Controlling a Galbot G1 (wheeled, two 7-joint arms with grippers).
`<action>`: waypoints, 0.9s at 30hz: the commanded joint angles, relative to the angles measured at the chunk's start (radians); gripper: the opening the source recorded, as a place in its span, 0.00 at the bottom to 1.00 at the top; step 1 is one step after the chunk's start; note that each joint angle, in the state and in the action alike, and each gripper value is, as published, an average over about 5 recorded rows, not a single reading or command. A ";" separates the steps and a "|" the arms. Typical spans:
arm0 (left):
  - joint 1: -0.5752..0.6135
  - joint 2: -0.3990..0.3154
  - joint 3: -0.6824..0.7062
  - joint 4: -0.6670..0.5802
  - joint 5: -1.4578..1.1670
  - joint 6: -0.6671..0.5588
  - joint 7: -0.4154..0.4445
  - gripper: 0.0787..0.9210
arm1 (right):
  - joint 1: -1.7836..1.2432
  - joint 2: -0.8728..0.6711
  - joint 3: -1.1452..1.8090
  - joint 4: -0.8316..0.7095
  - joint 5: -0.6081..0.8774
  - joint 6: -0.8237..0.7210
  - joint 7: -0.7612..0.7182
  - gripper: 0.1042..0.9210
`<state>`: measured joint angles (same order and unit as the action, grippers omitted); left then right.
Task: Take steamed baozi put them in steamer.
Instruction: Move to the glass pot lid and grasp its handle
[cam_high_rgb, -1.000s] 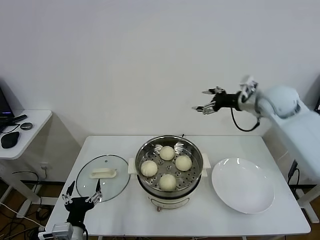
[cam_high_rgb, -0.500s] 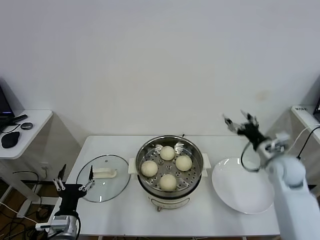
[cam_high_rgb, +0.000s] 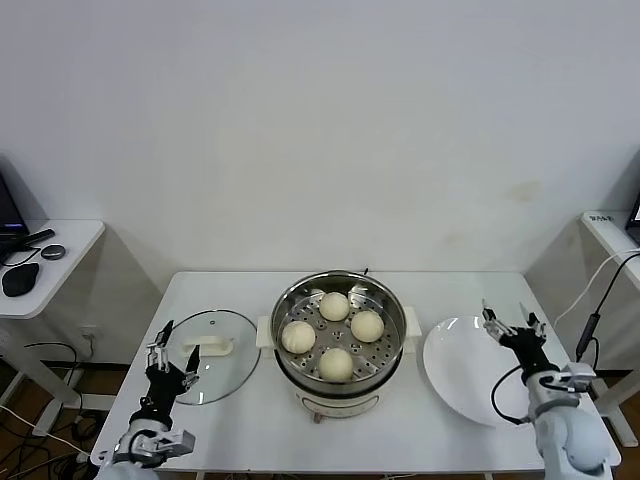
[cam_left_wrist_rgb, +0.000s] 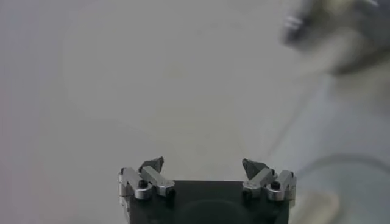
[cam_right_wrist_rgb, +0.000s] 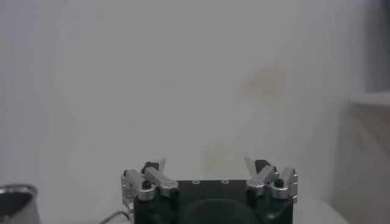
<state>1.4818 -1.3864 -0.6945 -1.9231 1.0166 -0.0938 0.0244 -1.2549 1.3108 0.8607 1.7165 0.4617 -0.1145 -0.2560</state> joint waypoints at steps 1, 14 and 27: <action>-0.069 0.112 0.125 0.146 0.432 0.140 -0.063 0.88 | -0.091 0.071 0.051 -0.012 -0.035 0.037 0.028 0.88; -0.168 0.113 0.245 0.351 0.511 0.216 -0.158 0.88 | -0.097 0.100 0.049 -0.016 -0.056 0.039 0.028 0.88; -0.238 0.104 0.225 0.425 0.395 0.240 -0.155 0.88 | -0.089 0.118 0.050 -0.030 -0.073 0.040 0.032 0.88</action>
<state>1.2998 -1.2826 -0.4909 -1.5825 1.4405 0.1114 -0.1186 -1.3377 1.4170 0.9061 1.6909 0.3964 -0.0775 -0.2264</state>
